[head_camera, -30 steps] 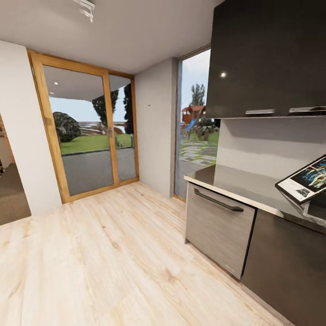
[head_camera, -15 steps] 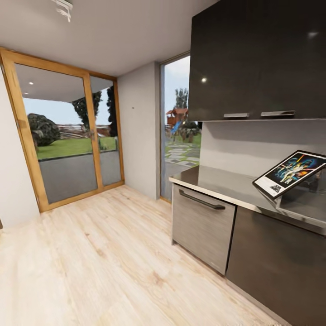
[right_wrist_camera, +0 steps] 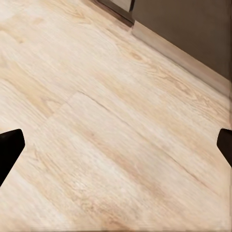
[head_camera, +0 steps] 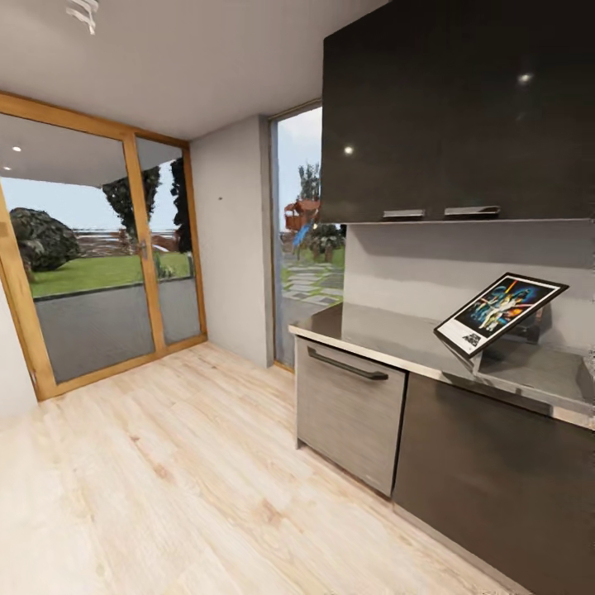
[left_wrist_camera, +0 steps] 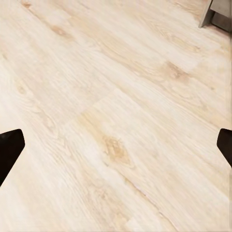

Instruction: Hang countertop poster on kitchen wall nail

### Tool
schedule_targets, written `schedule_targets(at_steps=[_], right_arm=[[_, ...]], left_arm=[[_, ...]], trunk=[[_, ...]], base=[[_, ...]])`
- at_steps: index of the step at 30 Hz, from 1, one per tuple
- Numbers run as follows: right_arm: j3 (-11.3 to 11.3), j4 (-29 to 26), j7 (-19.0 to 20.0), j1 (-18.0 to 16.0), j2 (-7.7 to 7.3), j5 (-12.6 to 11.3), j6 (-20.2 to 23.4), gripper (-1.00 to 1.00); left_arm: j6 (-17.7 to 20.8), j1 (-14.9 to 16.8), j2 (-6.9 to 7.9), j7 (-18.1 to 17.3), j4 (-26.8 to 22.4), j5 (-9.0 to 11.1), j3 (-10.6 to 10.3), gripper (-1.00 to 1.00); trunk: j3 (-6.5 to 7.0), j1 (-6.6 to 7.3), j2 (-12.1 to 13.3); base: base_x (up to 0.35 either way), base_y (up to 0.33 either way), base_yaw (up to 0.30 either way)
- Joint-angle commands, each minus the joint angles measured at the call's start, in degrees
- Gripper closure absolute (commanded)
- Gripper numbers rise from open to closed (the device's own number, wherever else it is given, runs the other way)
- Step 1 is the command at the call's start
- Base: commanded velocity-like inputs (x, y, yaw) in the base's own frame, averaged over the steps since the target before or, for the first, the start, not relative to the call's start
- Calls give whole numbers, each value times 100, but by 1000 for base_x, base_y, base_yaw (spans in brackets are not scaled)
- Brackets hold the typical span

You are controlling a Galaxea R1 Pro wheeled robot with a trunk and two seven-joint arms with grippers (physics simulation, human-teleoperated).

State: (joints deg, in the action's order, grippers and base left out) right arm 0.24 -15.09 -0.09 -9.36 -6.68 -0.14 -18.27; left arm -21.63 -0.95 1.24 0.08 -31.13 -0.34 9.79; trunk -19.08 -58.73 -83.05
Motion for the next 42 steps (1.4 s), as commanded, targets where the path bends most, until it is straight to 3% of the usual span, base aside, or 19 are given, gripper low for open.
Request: schedule_targets(at_steps=[1, 42], right_arm=[[2, 6, -1, -4, 0, -3, -23, -100], [11, 6, 0, 4, 0, 5, -27, -100]], left_arm=[[-8, -2, -1, 1, -7, -4, 6, -100], [1, -2, -1, 1, -7, -10, -3, -100]], trunk=[[-12, 0, -3], [-364, 0, -3]], base=[[0, 0, -171], [0, 0, -129]])
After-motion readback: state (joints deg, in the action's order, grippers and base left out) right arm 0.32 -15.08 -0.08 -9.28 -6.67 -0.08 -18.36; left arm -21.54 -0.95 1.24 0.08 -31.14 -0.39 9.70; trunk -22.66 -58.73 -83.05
